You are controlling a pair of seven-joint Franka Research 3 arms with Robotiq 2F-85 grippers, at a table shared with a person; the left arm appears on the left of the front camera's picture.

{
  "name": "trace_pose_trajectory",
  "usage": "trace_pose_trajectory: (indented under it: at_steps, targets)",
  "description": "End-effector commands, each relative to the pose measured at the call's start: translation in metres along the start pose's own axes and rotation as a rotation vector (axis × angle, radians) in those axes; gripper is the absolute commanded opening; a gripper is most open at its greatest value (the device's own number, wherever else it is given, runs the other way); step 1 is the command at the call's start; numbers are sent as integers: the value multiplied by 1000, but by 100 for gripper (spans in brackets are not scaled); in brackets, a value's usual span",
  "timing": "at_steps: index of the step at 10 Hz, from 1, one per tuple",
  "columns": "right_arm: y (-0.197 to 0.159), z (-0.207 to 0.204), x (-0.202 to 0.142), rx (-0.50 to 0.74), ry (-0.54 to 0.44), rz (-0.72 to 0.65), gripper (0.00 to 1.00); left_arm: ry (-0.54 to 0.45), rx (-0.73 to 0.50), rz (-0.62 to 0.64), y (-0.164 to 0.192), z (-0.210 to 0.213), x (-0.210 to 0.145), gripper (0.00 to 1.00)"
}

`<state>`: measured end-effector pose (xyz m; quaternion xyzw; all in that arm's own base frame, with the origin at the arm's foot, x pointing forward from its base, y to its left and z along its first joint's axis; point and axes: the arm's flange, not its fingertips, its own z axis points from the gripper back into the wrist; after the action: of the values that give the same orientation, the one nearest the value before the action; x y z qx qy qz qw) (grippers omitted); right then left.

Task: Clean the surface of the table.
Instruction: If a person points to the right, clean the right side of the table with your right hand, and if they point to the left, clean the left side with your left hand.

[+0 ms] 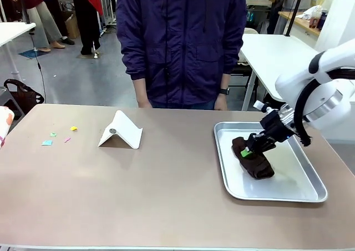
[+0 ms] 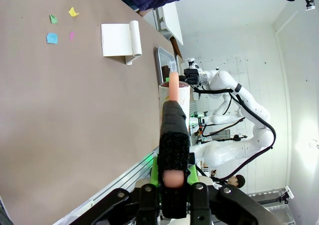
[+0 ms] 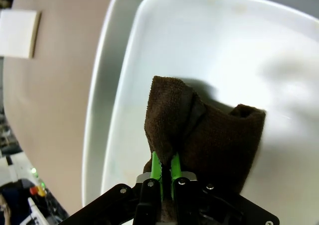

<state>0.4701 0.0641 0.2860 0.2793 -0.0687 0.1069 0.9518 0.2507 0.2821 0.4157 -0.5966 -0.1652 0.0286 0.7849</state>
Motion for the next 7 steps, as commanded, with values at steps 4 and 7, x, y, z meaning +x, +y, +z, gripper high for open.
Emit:
trace_pose_trajectory:
  at_steps: [4,7]
  targets:
    - [-56,46,-17,-78,-172,-167,7,8,5,11,-5,0,-1,14]
    - [-67,67,-23,24,-221,-192,7,8,5,11,-5,0,-1,14]
